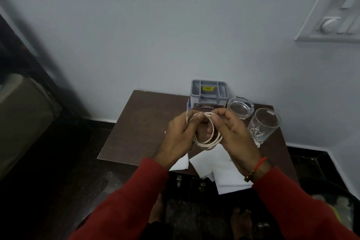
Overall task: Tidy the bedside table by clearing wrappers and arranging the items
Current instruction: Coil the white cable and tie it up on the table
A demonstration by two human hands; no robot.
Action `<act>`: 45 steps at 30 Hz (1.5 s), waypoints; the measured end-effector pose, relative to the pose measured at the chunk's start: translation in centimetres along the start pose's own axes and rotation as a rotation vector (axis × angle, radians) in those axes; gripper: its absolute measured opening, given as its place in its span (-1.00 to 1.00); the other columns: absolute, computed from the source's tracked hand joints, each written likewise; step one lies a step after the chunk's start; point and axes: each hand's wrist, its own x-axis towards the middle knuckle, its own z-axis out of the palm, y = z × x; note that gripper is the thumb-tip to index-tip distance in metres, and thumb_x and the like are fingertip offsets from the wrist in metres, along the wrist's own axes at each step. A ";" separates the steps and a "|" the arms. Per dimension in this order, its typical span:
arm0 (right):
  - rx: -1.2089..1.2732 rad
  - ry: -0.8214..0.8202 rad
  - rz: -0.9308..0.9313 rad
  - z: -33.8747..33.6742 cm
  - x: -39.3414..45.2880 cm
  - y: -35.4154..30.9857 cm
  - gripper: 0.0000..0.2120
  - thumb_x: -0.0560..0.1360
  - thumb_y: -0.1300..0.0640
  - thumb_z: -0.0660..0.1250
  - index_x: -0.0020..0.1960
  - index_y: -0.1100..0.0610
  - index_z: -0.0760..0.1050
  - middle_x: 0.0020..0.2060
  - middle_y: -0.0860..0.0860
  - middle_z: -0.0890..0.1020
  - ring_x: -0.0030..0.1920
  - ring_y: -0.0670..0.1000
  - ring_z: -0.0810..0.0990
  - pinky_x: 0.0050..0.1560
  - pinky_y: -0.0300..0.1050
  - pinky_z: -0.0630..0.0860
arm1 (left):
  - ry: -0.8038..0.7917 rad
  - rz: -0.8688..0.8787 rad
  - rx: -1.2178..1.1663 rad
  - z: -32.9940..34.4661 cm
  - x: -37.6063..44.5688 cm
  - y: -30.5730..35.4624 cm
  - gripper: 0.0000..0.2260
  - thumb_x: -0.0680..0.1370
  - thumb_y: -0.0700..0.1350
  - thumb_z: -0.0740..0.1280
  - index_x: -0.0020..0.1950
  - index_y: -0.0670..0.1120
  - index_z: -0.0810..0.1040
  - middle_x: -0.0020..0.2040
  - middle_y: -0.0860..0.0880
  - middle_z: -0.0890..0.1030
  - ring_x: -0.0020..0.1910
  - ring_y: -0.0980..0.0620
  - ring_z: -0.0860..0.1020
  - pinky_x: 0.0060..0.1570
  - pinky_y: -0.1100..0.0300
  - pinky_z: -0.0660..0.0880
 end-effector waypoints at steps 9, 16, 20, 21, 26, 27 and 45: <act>0.510 0.122 0.205 1.5 0.3 0.2 -0.62 0.66 0.06 0.18 0.30 0.34 0.47 -0.26 0.04 0.41 -0.38 -0.11 0.31 -0.39 -0.26 0.43 | 0.205 0.120 -0.052 1.2 -1.0 1.5 -0.83 0.70 0.00 0.18 0.23 0.01 0.49 -0.19 0.13 0.67 -0.23 0.22 0.63 -0.19 0.29 0.52; 0.519 0.113 0.192 -0.4 0.8 0.1 -0.70 0.66 0.18 0.15 0.26 0.29 0.54 -0.31 0.04 0.45 -0.40 -0.06 0.40 -0.37 -0.19 0.46 | 0.130 -0.018 -0.078 1.3 -0.9 0.6 -0.71 0.66 -0.07 0.08 0.03 -0.11 0.58 -0.30 0.04 0.61 -0.37 0.11 0.55 -0.39 0.32 0.43; 0.416 0.142 0.198 -1.5 1.2 0.0 -0.74 0.64 0.23 0.18 0.23 0.26 0.56 -0.25 0.05 0.57 -0.46 -0.07 0.39 -0.47 -0.22 0.45 | 0.075 -0.030 -0.053 1.2 -0.4 0.1 -0.73 0.72 -0.09 0.12 0.19 -0.05 0.61 -0.15 0.06 0.65 -0.24 0.16 0.59 -0.26 0.26 0.51; 0.420 0.149 0.203 -1.6 1.3 0.0 -0.74 0.65 0.23 0.18 0.23 0.25 0.57 -0.26 0.04 0.54 -0.48 -0.10 0.35 -0.48 -0.23 0.41 | 0.074 -0.034 -0.100 1.2 -0.4 0.1 -0.75 0.72 -0.08 0.16 0.26 -0.04 0.60 -0.12 0.05 0.67 -0.22 0.11 0.61 -0.24 0.19 0.56; 0.424 0.089 0.248 -1.2 1.2 0.0 -0.72 0.67 0.23 0.13 0.26 0.31 0.52 -0.34 0.01 0.39 -0.48 -0.11 0.20 -0.48 -0.25 0.28 | 0.201 -0.128 -0.274 0.9 -0.1 0.6 -0.78 0.61 -0.11 0.40 0.24 0.08 0.60 -0.22 -0.17 0.71 -0.35 -0.14 0.63 -0.38 0.04 0.60; 0.415 0.065 0.247 -1.0 1.1 -0.1 -0.72 0.67 0.23 0.13 0.25 0.32 0.52 -0.35 0.01 0.37 -0.47 -0.10 0.18 -0.47 -0.24 0.26 | 0.212 -0.157 -0.274 0.6 -0.1 0.6 -0.79 0.60 -0.09 0.41 0.22 0.09 0.60 -0.23 -0.20 0.71 -0.36 -0.15 0.63 -0.41 0.06 0.58; -0.111 0.176 -0.038 -0.9 0.5 0.4 -0.81 0.63 0.22 0.25 0.10 0.17 0.64 -0.16 0.06 0.71 -0.28 -0.07 0.59 -0.37 -0.24 0.51 | -0.217 -0.215 -0.125 0.7 -0.3 0.8 -0.62 0.68 0.14 0.17 0.06 -0.06 0.69 -0.18 0.02 0.67 -0.26 0.10 0.58 -0.24 0.13 0.51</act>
